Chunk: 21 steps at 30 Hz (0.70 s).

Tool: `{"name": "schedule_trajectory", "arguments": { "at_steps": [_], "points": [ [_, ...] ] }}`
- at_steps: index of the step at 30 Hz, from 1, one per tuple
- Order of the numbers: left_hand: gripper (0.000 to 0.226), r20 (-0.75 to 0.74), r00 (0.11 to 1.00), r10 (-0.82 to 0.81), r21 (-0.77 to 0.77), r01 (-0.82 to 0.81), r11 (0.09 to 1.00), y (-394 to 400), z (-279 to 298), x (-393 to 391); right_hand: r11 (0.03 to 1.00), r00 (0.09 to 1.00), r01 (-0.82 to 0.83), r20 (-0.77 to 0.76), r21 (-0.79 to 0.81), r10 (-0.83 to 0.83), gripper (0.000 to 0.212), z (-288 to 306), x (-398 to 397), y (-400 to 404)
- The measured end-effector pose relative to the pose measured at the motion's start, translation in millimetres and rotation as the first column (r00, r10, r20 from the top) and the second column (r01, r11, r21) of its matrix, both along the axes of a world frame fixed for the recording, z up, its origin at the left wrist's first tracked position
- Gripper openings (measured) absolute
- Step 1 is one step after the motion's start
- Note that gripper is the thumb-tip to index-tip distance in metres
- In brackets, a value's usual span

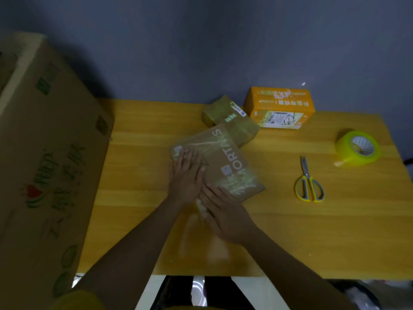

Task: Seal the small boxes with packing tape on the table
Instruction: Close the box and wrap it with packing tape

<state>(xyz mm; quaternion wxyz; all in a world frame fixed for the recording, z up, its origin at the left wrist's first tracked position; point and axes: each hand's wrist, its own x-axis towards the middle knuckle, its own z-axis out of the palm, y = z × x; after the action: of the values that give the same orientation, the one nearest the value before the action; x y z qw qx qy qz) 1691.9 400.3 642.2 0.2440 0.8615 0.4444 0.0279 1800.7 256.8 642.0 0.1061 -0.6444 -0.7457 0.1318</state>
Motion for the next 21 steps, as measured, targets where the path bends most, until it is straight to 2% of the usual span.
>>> {"name": "schedule_trajectory", "arguments": {
  "at_steps": [4,6,7,9,10,11,13,14,15,16,17,18,19,21],
  "points": [
    [0.060,-0.003,1.000,-0.025,0.060,0.025,0.998,2.0,-11.6,-2.8,0.988,0.974,0.145,0.183,-0.058,-0.132,0.058,8.7,68.7,1.0],
    [0.062,0.015,1.000,-0.024,0.070,0.023,0.997,1.8,-11.2,-1.1,0.978,0.960,0.191,0.227,-0.088,-0.167,0.060,10.6,92.6,-2.2],
    [0.065,0.022,0.999,-0.028,0.063,0.027,0.998,2.4,-10.7,-0.8,0.955,0.946,0.277,0.203,-0.102,-0.253,0.063,10.9,96.1,-1.6],
    [0.070,0.026,0.999,-0.021,0.060,0.019,0.998,1.1,-10.4,-1.5,0.841,0.844,0.530,0.172,-0.111,-0.508,0.072,13.8,86.8,6.3],
    [0.070,0.027,0.999,-0.018,0.064,0.016,0.998,1.1,-9.8,-1.3,0.817,0.819,0.569,0.146,-0.090,-0.555,0.072,15.7,77.4,10.5],
    [0.070,0.028,0.999,-0.017,0.063,0.015,0.998,0.6,-9.4,-1.3,0.861,0.860,0.505,0.119,-0.058,-0.496,0.067,18.1,66.0,13.3],
    [0.071,0.024,1.000,-0.009,0.064,0.008,0.998,0.0,-9.8,-1.0,0.981,0.973,0.187,0.145,-0.049,-0.179,0.057,14.3,52.3,16.1],
    [0.071,0.026,1.000,-0.009,0.068,0.007,0.998,-0.4,-9.6,-0.9,0.993,0.980,0.104,0.176,-0.048,-0.094,0.057,9.2,57.7,19.3],
    [0.071,0.028,1.000,-0.011,0.064,0.009,0.998,-1.0,-9.2,-0.9,0.983,0.972,0.161,0.185,-0.084,-0.143,0.059,8.3,68.1,23.2],
    [0.072,0.035,0.999,-0.009,0.058,0.007,0.998,-0.4,-8.8,-0.3,0.945,0.941,0.307,0.181,-0.112,-0.285,0.061,8.2,80.5,28.6],
    [0.073,0.040,0.999,-0.003,0.046,0.001,0.999,0.2,-7.5,0.1,0.873,0.879,0.468,0.176,-0.136,-0.444,0.062,7.6,93.0,35.5],
    [0.075,0.040,0.999,-0.002,0.029,0.001,1.000,-0.2,-6.3,0.3,0.817,0.830,0.555,0.183,-0.159,-0.528,0.063,10.9,101.3,42.5],
    [0.076,0.040,0.999,0.000,0.015,-0.001,1.000,0.1,-5.0,0.7,0.831,0.835,0.543,0.180,-0.123,-0.519,0.063,17.7,102.0,54.5],
    [0.078,0.075,0.997,0.033,0.014,-0.034,0.999,-1.8,-4.3,2.8,0.945,0.935,0.326,0.160,-0.025,-0.318,0.063,28.6,83.2,87.7]
  ]
}}
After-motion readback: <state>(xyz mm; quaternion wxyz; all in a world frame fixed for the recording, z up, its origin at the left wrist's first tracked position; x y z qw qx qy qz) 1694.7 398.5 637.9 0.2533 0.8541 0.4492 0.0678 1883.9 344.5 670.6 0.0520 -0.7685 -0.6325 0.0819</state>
